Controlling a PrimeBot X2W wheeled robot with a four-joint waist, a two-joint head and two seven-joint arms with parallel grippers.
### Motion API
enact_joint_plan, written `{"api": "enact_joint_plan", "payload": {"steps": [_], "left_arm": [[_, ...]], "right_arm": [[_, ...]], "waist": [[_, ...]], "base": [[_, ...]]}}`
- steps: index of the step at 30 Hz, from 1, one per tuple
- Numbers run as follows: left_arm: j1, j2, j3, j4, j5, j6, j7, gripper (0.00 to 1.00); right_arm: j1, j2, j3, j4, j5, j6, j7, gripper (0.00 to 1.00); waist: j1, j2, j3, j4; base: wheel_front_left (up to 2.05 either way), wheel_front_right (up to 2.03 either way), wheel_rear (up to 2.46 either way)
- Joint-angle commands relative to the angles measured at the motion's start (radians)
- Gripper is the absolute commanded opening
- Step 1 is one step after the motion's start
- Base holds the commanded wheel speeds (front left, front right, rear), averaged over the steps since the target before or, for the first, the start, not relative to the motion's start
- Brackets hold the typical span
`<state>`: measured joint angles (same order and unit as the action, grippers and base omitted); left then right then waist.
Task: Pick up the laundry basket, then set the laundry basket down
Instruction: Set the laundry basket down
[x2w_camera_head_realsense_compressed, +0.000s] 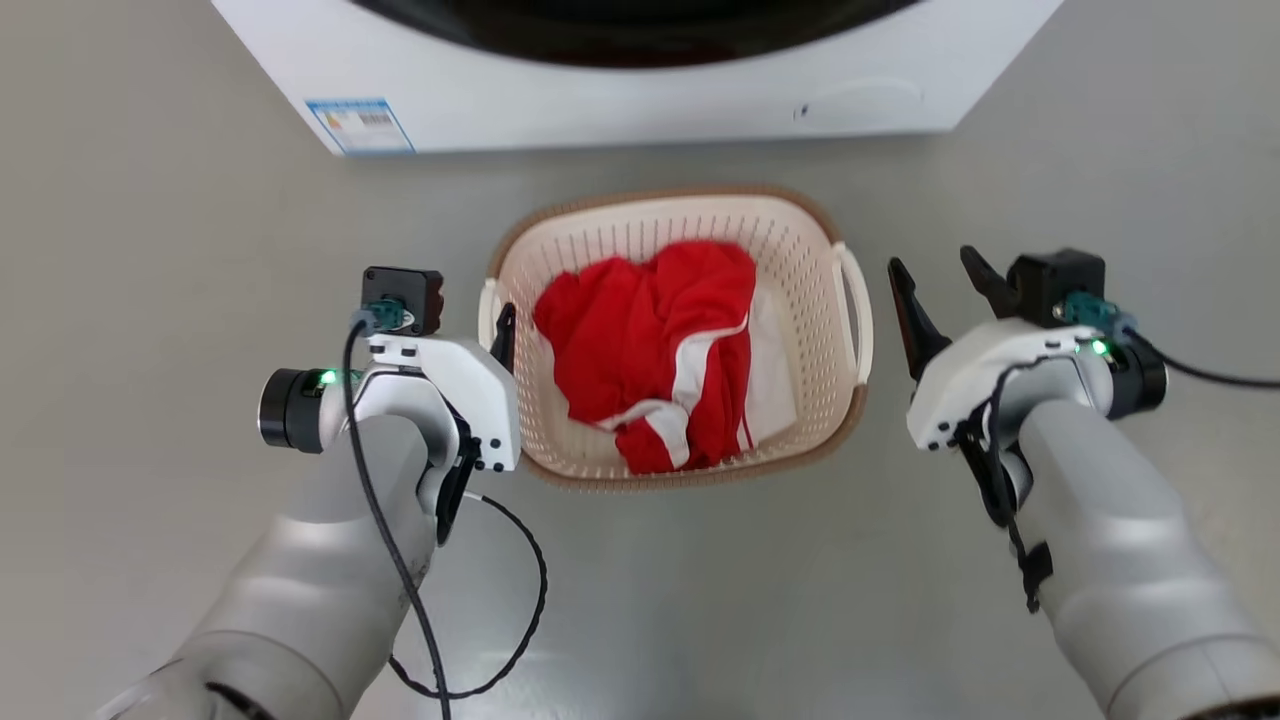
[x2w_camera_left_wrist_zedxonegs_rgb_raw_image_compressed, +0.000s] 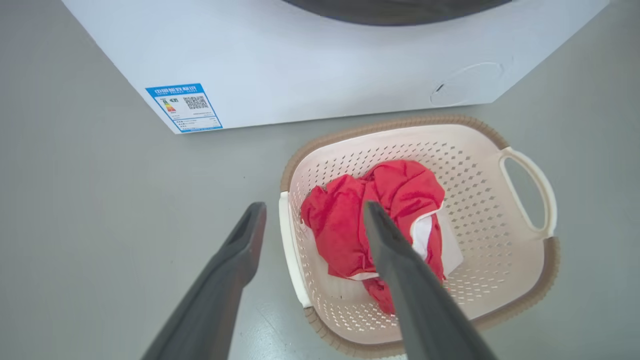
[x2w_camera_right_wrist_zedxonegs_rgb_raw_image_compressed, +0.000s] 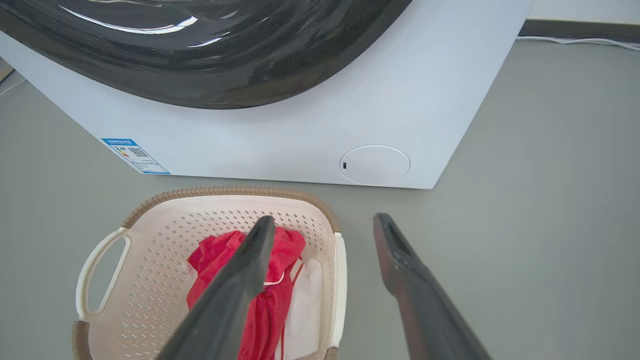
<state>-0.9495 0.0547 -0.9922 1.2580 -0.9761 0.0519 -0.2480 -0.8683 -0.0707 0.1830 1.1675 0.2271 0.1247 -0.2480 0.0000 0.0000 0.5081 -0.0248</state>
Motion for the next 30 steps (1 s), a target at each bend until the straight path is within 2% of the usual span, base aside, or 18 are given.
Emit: {"api": "enact_joint_plan", "payload": {"steps": [1,11,19,30], "left_arm": [[0.02,0.043,0.045,-0.05,0.014,0.013,-0.013,1.0],[0.211,0.114,0.227,-0.277,0.125,0.064,-0.014,1.0],[0.386,0.137,0.369,-0.414,0.232,0.089,-0.014,1.0],[0.607,0.143,0.542,-0.571,0.347,0.091,-0.014,1.0]], "right_arm": [[0.071,0.013,-0.032,-0.068,-0.055,0.006,-0.014,1.0],[0.276,0.019,-0.199,-0.293,-0.231,0.006,-0.014,1.0],[0.43,0.02,-0.226,-0.412,-0.273,0.006,-0.014,1.0],[0.584,0.02,-0.217,-0.572,-0.278,0.006,-0.014,1.0]], "waist": [[0.0,0.0,-0.07,0.005],[0.0,0.0,-0.219,0.012],[0.0,0.0,-0.339,0.025],[0.0,0.0,-0.45,0.024]], "base": [[0.0,0.0,0.0],[0.0,0.0,0.0],[0.0,0.0,0.0],[0.0,0.0,0.0]]}}
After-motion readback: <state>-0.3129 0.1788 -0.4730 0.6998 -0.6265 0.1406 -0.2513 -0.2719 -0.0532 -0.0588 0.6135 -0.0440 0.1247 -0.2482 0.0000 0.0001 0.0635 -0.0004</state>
